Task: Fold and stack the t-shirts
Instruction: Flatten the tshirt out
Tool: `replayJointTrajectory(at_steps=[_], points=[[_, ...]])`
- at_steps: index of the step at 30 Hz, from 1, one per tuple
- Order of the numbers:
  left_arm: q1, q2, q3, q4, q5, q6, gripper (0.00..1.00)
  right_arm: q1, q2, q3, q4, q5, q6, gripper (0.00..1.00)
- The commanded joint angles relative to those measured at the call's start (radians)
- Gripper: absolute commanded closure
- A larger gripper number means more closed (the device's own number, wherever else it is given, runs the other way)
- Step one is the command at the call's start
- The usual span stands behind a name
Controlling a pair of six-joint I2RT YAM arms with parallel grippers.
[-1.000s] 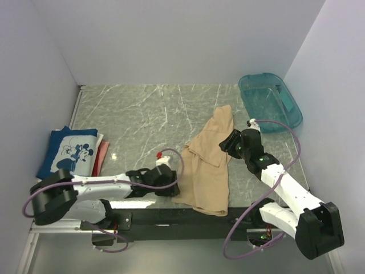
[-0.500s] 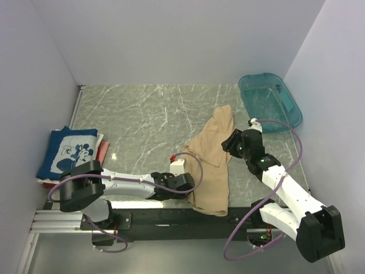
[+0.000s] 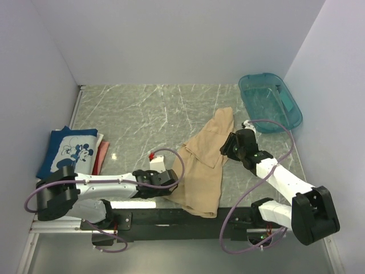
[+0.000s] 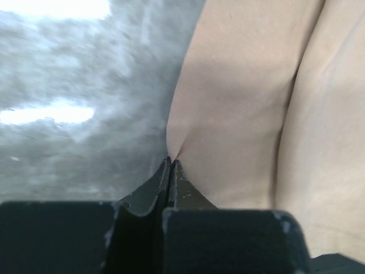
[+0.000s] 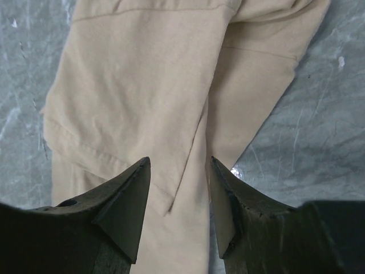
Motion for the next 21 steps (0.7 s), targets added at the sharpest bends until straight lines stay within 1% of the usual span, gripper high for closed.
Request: replayJointTrajectory(at_steps=[1,4,9,12,14,16,21], points=[[0.032,-0.051,-0.015,-0.015,-0.007,0.022,0.99,0.021,0.031,0.005,0.043,0.005,-0.005,0.47],[0.048,-0.063,-0.021,-0.013,-0.004,0.033,0.99,0.021,0.060,0.009,0.056,0.033,0.001,0.47],[0.071,-0.097,-0.043,0.018,0.027,0.054,0.99,0.019,0.135,0.064,0.067,0.080,0.019,0.47],[0.083,-0.120,-0.054,0.016,0.032,0.061,0.99,0.008,0.213,0.112,0.087,0.111,0.018,0.47],[0.091,-0.137,-0.060,0.012,0.033,0.065,0.99,-0.005,0.270,0.146,0.098,0.111,0.021,0.47],[0.097,-0.148,-0.064,0.012,0.035,0.070,0.99,-0.015,0.299,0.153,0.136,0.097,0.028,0.48],[0.109,-0.171,-0.070,0.001,0.035,0.077,0.99,-0.033,0.350,0.195,0.141,0.106,0.041,0.48]])
